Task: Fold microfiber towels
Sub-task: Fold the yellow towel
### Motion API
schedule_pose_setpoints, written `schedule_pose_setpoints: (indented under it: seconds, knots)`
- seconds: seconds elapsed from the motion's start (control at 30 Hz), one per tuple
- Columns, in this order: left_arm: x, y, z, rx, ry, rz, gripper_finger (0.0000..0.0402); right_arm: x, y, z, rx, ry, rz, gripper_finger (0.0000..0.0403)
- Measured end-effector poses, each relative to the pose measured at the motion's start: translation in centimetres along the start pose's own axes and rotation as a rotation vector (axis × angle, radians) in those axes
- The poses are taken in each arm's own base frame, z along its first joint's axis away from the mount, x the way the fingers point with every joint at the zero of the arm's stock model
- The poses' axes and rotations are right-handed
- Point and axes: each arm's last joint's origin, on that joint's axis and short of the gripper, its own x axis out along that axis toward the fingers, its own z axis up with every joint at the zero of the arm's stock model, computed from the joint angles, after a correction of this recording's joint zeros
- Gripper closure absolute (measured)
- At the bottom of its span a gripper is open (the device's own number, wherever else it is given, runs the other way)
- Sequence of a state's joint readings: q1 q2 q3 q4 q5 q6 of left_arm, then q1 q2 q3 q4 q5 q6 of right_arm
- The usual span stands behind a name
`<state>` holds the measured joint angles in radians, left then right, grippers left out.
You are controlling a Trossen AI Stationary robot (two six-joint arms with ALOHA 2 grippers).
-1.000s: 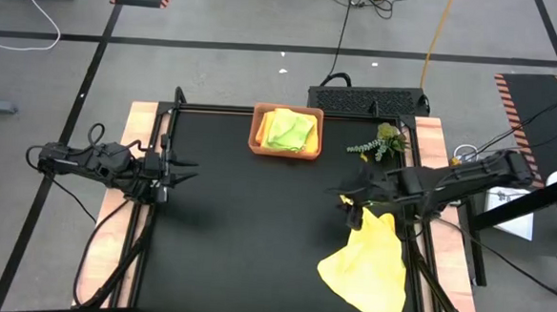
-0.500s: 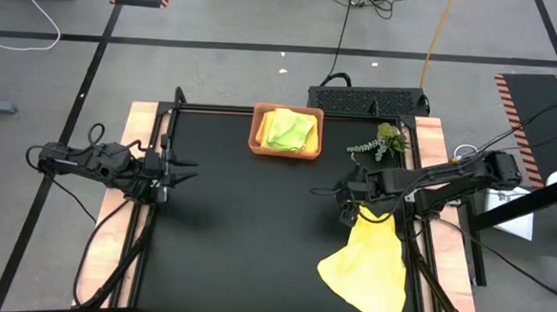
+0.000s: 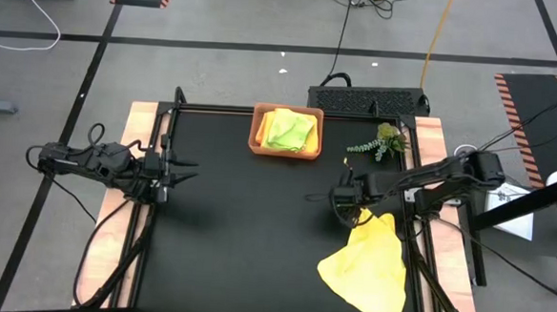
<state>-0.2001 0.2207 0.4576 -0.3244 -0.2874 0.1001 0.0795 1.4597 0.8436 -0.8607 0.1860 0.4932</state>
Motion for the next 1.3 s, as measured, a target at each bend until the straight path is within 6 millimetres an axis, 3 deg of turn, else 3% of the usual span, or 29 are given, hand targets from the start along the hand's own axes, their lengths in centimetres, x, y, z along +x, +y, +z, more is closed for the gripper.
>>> schedule_pose_setpoints:
  seconds: [0.2, 0.3, 0.47, 0.63, 0.77, 1.0, 1.17, 1.3]
  knots:
    - [0.0, 0.0, 0.0, 0.0, 0.0, 0.0, 0.0284, 0.6, 0.2, 0.0, 0.012, 0.031, -0.012, 0.0237]
    - [0.0, 0.0, 0.0, 0.0, 0.0, 0.0, 0.0284, 0.6, 0.2, 0.0, 0.024, 0.043, 0.01, 0.0278]
    - [0.0, 0.0, 0.0, 0.0, 0.0, 0.0, 0.0284, 0.3, 0.1, -0.2, 0.038, 0.044, 0.013, 0.0379]
    - [0.0, 0.0, 0.0, 0.0, 0.0, 0.0, 0.0284, -1.3, -0.1, 0.0, 0.057, -0.015, 0.046, 0.0393]
    - [0.0, 0.0, 0.0, -0.001, -0.004, 0.0, 0.0284, -4.7, 0.7, 1.2, 0.048, -0.199, 0.133, 0.0401]
    - [0.0, 0.0, 0.2, 0.092, -0.016, 0.004, 0.0284, -12.9, 3.1, 2.9, -0.091, -0.739, 0.38, 0.0402]
    - [0.0, 0.0, 0.1, 0.095, -0.015, 0.004, 0.0284, -17.4, 4.5, 2.4, -0.194, -1.049, 0.526, 0.0402]
    - [0.0, 0.0, 0.4, 0.089, -0.038, 0.008, 0.0284, -19.6, 5.0, 1.6, -0.24, -1.207, 0.596, 0.0402]
